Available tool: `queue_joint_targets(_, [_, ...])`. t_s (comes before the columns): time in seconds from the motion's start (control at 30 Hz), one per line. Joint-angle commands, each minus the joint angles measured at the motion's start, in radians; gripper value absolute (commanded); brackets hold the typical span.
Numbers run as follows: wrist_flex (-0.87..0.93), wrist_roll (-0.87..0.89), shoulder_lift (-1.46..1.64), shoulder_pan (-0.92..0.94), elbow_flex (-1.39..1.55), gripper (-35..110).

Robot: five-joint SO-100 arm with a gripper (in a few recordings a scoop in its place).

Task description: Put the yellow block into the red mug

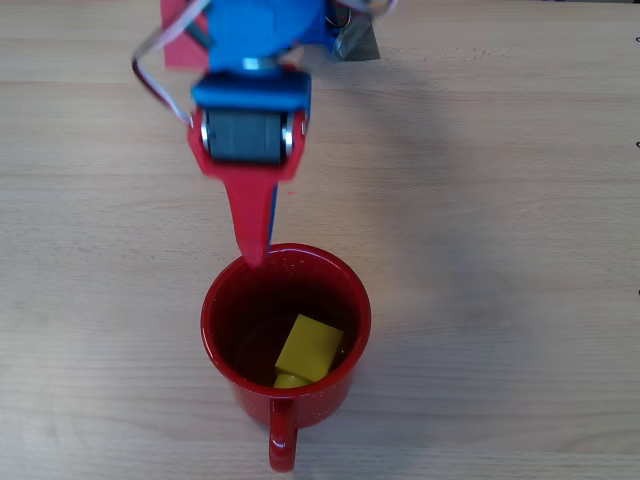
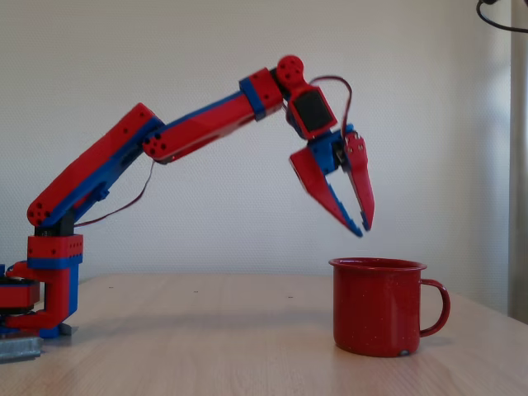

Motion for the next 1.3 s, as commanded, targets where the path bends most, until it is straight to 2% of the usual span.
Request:
queue_joint_targets(0.0, [-0.018,0.017,0.204,0.014,0.018,0])
queue_joint_targets(0.5, [-0.074,0.044,0.640,0.006,0.351,0])
queue_joint_targets(0.77, [-0.091,0.069,0.945,-0.008,0.704,0])
queue_joint_targets(1.27, [-0.316,0.127,1.552,-0.043,1.546,0])
